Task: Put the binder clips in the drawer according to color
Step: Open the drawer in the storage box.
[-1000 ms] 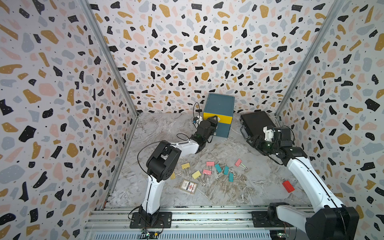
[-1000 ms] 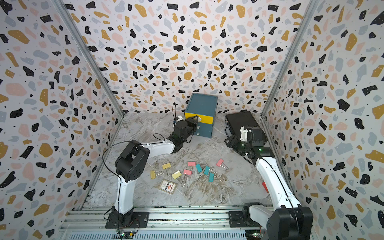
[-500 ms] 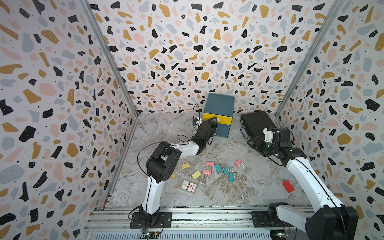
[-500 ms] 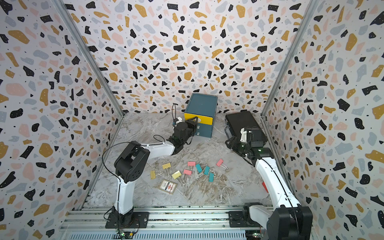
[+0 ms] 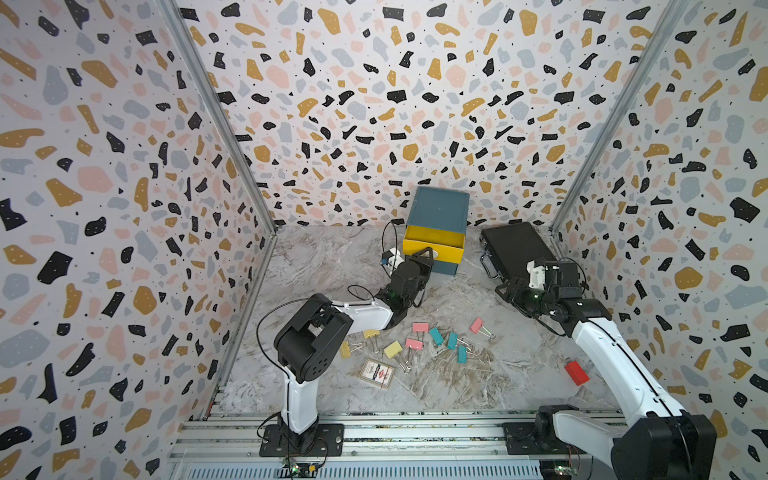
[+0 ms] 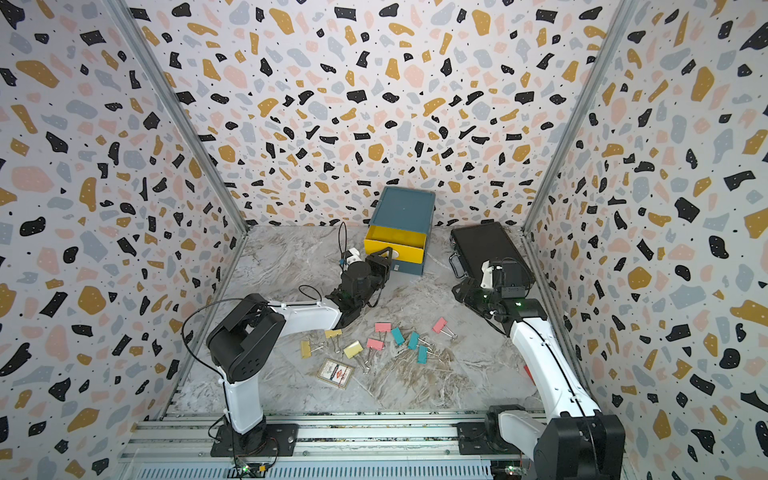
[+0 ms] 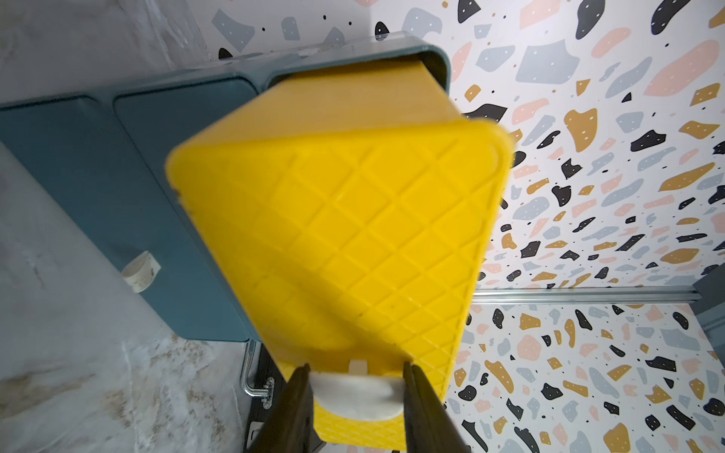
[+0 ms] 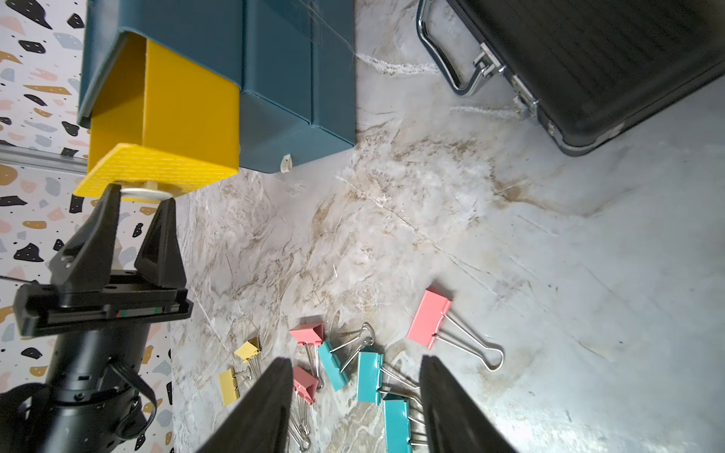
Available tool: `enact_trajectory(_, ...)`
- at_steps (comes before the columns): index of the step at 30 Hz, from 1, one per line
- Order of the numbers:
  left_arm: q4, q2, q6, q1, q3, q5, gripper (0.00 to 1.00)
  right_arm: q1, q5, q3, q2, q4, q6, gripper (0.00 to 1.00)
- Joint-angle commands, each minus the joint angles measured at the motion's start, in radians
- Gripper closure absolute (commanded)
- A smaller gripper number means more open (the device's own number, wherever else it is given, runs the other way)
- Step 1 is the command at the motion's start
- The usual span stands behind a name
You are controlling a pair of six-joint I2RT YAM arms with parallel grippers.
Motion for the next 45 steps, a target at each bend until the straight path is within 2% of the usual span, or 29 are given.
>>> enact_trajectory(1, 0.078, -0.054, 0.008, -0.014, -0.043, -0.025, 0.73, 0.009, 0.030, -0.003, -0.024, -0.053, -0.021, 0.43)
enact_trajectory(10, 0.101, -0.126, 0.001, -0.043, -0.141, -0.050, 0.74, 0.055, 0.111, 0.005, 0.027, -0.120, -0.036, 0.45)
enact_trajectory(23, 0.094, -0.148, -0.002, -0.053, -0.177, -0.043, 0.73, 0.111, 0.209, -0.001, 0.063, -0.156, -0.012, 0.45)
enact_trajectory(25, 0.090, -0.147, -0.007, -0.053, -0.183, -0.042, 0.68, 0.120, 0.225, 0.001, 0.073, -0.164, -0.009, 0.46)
enact_trajectory(29, 0.054, -0.157, -0.010, -0.053, -0.188, -0.032, 0.50, 0.153, 0.266, 0.005, 0.101, -0.180, 0.009, 0.47)
enact_trajectory(33, 0.007, -0.179, -0.009, -0.052, -0.192, -0.023, 0.39, 0.191, 0.306, 0.000, 0.130, -0.204, 0.060, 0.47)
enact_trajectory(39, -0.173, -0.268, -0.036, -0.053, -0.220, -0.004, 0.31, 0.280, 0.396, -0.008, 0.168, -0.247, 0.218, 0.46)
enact_trajectory(42, -0.378, -0.360, -0.050, -0.053, -0.245, 0.025, 0.28, 0.322, 0.400, 0.001, 0.215, -0.253, 0.293, 0.45)
enact_trajectory(45, -0.601, -0.477, -0.003, -0.053, -0.260, 0.048, 0.27, 0.353, 0.392, 0.008, 0.266, -0.237, 0.343, 0.44)
